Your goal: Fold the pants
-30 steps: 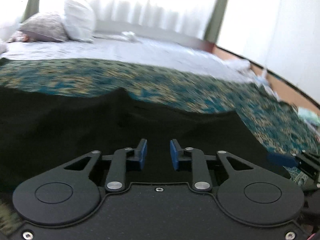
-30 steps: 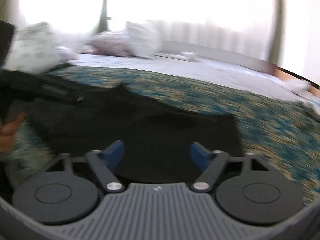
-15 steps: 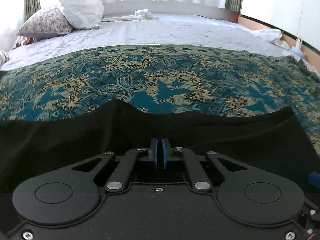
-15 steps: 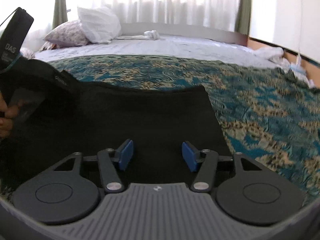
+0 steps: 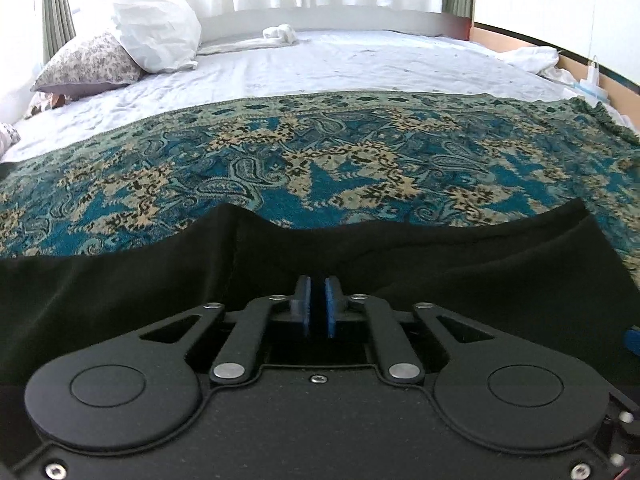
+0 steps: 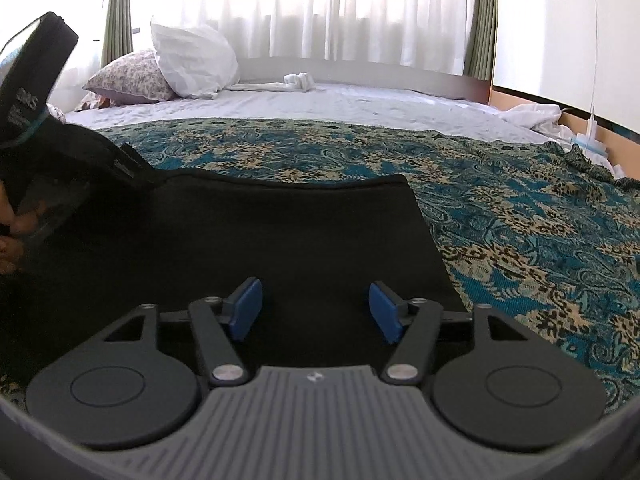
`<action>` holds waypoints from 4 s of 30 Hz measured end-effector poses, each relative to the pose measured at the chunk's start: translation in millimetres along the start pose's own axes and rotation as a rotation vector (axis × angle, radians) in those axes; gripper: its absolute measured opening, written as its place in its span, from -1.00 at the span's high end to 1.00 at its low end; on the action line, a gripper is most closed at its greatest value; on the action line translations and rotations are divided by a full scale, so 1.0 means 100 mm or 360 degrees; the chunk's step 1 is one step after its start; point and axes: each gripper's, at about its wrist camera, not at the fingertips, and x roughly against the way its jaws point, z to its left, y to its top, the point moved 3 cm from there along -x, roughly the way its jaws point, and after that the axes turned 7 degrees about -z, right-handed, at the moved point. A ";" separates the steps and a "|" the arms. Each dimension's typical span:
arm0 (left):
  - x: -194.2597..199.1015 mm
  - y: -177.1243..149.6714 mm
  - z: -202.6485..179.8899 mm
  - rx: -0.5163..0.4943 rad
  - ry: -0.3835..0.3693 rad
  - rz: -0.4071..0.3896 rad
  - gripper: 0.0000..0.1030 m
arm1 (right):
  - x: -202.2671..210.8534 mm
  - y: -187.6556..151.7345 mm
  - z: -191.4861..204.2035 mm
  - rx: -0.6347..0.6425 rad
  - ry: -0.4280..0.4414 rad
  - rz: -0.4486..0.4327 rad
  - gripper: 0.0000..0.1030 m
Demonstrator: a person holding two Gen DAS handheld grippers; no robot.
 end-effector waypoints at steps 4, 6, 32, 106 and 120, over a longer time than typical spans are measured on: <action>0.27 -0.04 -0.01 -0.0002 -0.0072 -0.0043 0.04 | 0.00 -0.01 0.01 0.0001 -0.0016 -0.0003 -0.47; 0.44 -0.09 -0.03 -0.0053 -0.0020 -0.0094 -0.21 | 0.00 0.00 0.01 -0.0002 -0.0026 -0.0003 -0.50; 1.35 -1.05 0.19 0.0092 0.0032 -0.0182 0.09 | 0.41 -0.13 0.49 0.0039 0.0017 -0.0077 -0.97; 1.41 -1.21 3.10 0.1203 0.0812 -0.0386 -0.99 | 0.38 0.02 1.35 0.0037 0.0273 -0.0057 -1.00; 1.56 -0.86 2.85 0.1031 0.0773 -0.0532 0.69 | 0.55 0.34 0.54 -0.0047 0.0144 -0.0054 -0.90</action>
